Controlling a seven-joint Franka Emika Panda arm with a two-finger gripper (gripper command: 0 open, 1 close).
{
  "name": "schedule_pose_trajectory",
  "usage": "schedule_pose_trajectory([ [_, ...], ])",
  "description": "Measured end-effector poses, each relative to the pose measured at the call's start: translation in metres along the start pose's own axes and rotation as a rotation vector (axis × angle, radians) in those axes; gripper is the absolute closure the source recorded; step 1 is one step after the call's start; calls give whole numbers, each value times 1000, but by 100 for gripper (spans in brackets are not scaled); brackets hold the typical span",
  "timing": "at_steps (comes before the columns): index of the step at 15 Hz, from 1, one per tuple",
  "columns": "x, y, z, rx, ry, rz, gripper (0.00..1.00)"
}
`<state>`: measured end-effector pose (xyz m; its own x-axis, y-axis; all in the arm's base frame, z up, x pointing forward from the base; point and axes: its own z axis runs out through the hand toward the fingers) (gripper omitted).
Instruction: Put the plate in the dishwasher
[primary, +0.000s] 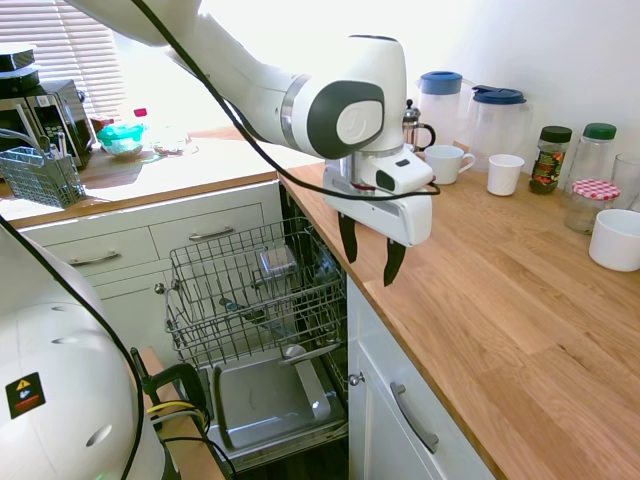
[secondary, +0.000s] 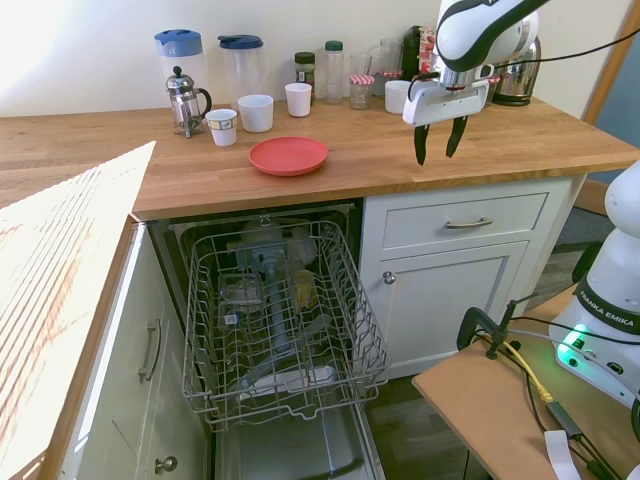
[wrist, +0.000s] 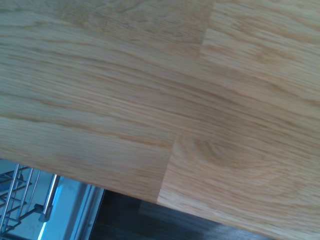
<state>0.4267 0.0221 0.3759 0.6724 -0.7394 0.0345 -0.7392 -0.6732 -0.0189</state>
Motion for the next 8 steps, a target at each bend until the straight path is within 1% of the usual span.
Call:
schedule_pose_trajectory([
  [2, 0, -1, 0, 4, 3, 0, 0],
  [4, 3, -10, -9, 29, 23, -8, 0],
  [6, 5, -32, -21, 77, 34, -19, 0],
  [8, 10, -54, -25, 119, 38, -22, 0],
])
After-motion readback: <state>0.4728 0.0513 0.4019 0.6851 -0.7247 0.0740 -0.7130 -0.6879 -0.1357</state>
